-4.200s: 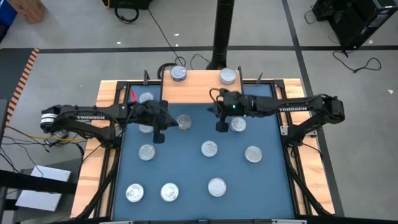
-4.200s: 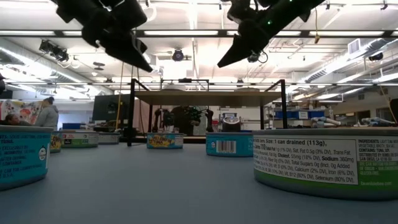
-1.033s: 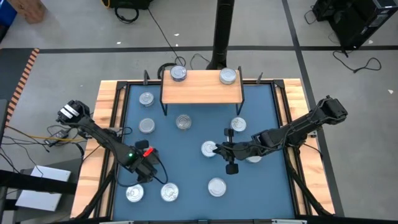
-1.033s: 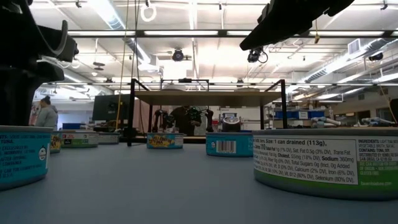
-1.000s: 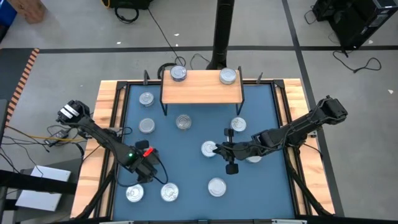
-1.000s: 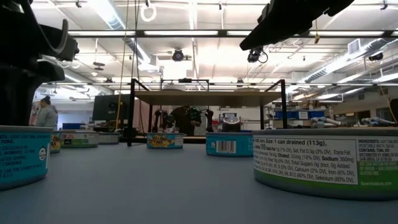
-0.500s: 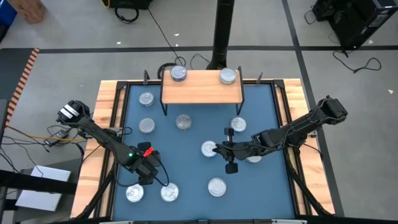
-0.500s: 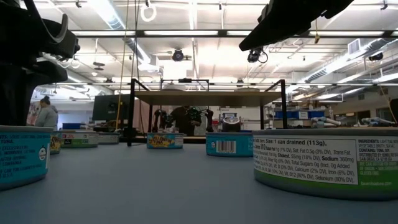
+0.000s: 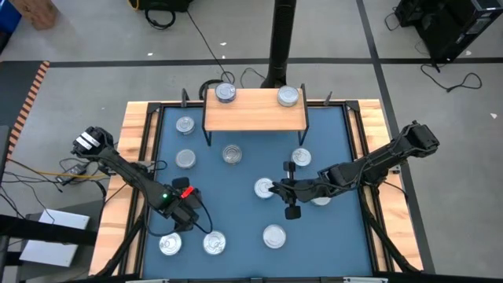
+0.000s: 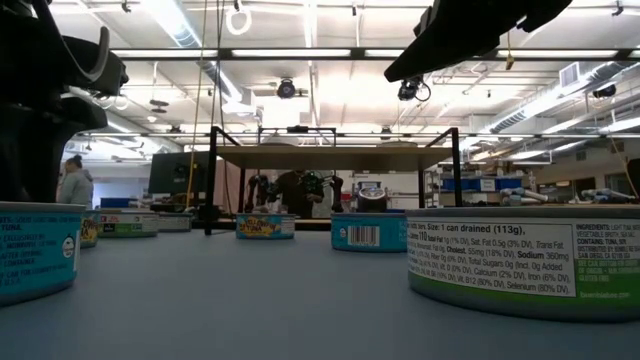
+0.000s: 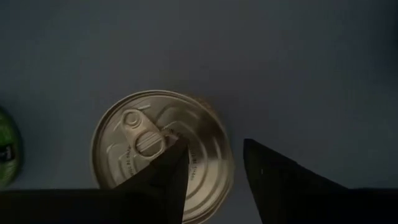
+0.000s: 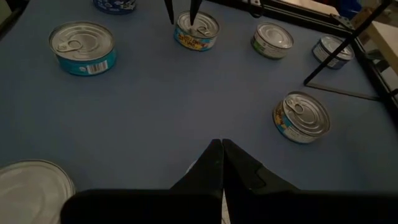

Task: Stack canned seafood by type on shelf
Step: Put the light blue tuna can on the shelf

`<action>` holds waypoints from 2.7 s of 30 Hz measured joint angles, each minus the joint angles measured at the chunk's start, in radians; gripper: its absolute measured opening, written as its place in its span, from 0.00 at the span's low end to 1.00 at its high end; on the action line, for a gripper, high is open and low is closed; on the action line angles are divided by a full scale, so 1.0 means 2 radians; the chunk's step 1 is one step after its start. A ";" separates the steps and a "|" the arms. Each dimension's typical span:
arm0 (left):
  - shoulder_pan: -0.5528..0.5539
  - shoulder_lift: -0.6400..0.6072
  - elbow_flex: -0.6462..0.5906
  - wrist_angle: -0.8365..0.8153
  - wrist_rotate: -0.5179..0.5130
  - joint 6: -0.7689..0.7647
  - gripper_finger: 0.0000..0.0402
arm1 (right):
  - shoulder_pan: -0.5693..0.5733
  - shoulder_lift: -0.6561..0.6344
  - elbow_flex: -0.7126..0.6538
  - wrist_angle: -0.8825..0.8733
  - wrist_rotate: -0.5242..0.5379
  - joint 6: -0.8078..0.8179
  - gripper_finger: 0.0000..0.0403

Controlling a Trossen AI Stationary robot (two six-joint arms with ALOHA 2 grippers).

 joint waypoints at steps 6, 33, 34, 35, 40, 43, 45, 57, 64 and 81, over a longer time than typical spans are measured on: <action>0.000 0.007 0.000 0.000 -0.010 -0.003 0.35 | 0.000 0.000 0.000 0.000 0.000 -0.002 0.02; 0.001 0.060 0.090 -0.003 -0.071 0.043 0.00 | 0.001 -0.001 0.000 0.003 0.024 -0.023 0.04; 0.001 0.060 0.090 -0.001 -0.076 0.047 0.01 | 0.001 -0.001 0.000 0.005 0.024 -0.019 0.04; 0.001 0.060 0.090 -0.001 -0.078 0.050 0.01 | 0.001 -0.001 0.000 0.006 0.024 -0.014 0.04; 0.000 0.060 0.091 -0.025 -0.085 0.049 0.01 | 0.001 -0.001 0.000 0.019 0.024 -0.018 0.03; -0.013 0.059 0.090 -0.053 -0.107 0.028 0.01 | 0.002 -0.002 0.001 0.022 0.020 -0.015 0.03; -0.019 0.052 0.090 -0.068 -0.108 0.021 0.00 | 0.003 -0.002 0.001 0.022 0.017 -0.015 0.03; 0.023 -0.039 -0.007 0.044 -0.059 0.023 0.00 | -0.015 -0.002 -0.042 0.044 0.007 -0.009 0.02; 0.062 -0.035 -0.054 0.114 -0.026 0.055 0.00 | -0.021 -0.002 -0.069 0.082 0.005 0.000 0.02; 0.173 -0.015 -0.073 0.301 0.006 0.226 0.00 | -0.021 -0.002 -0.069 0.082 0.007 -0.001 0.02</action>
